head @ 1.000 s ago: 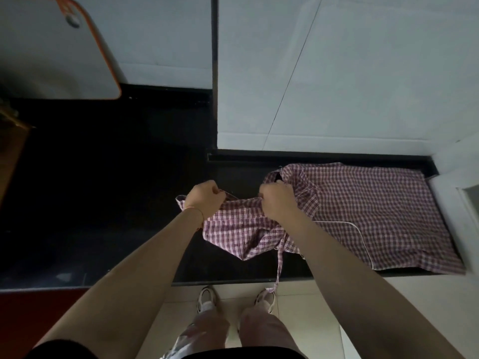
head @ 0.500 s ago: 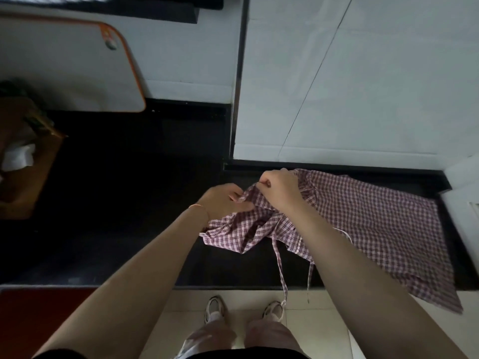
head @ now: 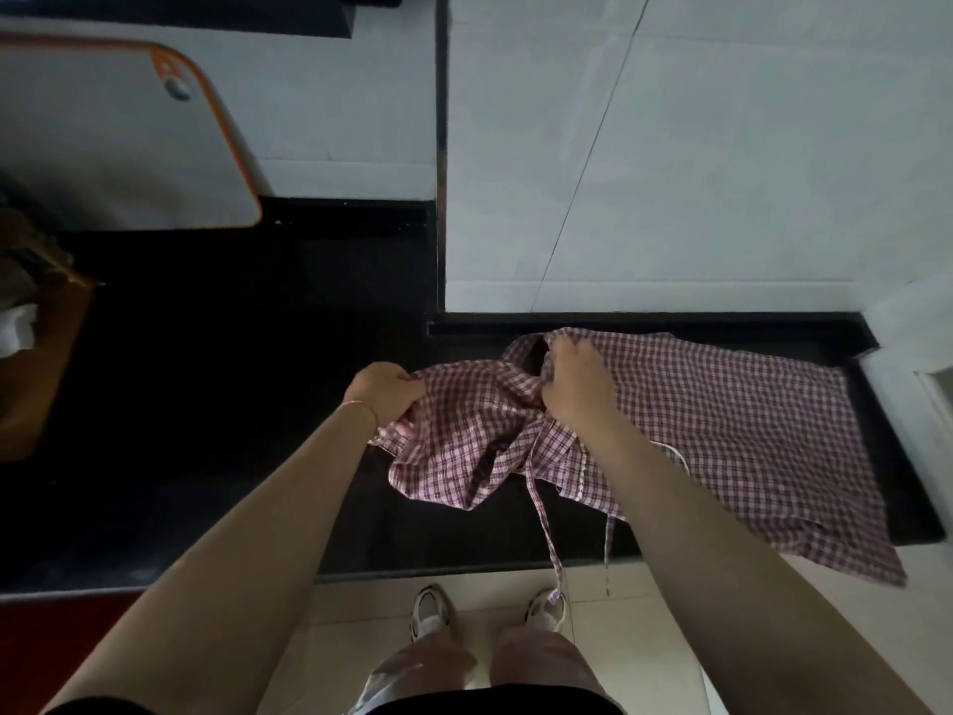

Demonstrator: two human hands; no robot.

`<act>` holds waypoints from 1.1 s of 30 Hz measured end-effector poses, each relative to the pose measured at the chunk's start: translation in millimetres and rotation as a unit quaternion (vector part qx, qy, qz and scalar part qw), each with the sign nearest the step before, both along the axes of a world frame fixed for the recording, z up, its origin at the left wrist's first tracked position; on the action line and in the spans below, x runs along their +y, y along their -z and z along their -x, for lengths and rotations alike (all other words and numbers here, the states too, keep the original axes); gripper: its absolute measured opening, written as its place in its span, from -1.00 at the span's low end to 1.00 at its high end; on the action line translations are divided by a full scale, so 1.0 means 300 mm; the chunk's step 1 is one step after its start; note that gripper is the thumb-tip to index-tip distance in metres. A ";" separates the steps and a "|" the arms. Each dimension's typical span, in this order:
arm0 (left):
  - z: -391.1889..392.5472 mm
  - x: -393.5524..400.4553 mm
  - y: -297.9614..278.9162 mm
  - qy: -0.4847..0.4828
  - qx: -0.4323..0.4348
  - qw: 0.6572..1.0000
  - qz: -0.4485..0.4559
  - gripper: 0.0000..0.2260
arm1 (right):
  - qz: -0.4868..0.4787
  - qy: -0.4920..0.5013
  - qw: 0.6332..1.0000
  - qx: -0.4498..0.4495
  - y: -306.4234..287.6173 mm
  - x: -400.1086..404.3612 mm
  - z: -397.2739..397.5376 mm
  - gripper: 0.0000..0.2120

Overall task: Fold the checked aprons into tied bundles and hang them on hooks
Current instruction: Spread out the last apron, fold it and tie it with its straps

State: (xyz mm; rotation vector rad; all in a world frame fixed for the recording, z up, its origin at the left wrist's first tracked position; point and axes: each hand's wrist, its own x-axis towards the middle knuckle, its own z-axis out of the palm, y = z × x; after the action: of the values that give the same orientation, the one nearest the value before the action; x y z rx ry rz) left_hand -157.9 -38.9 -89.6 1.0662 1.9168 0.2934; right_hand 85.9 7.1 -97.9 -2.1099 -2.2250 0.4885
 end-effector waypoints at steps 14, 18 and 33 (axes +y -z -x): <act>-0.146 0.018 0.135 0.207 0.189 0.959 -0.032 -0.50 | 0.229 0.145 0.962 0.043 0.127 -0.053 -0.114 -0.07; -0.209 0.049 0.151 0.171 0.019 0.985 0.019 -0.55 | 0.232 0.075 0.970 -0.005 0.153 -0.073 -0.151 -0.19; -0.373 0.147 0.152 0.117 0.035 0.992 0.025 -0.73 | 0.229 0.013 0.972 0.044 0.129 0.024 -0.301 -0.50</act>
State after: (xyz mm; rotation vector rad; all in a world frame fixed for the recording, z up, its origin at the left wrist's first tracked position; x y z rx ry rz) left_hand -46.0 5.2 -135.3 1.2685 1.8271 0.0771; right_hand 176.2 14.3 -136.6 -2.2490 -2.1925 1.1672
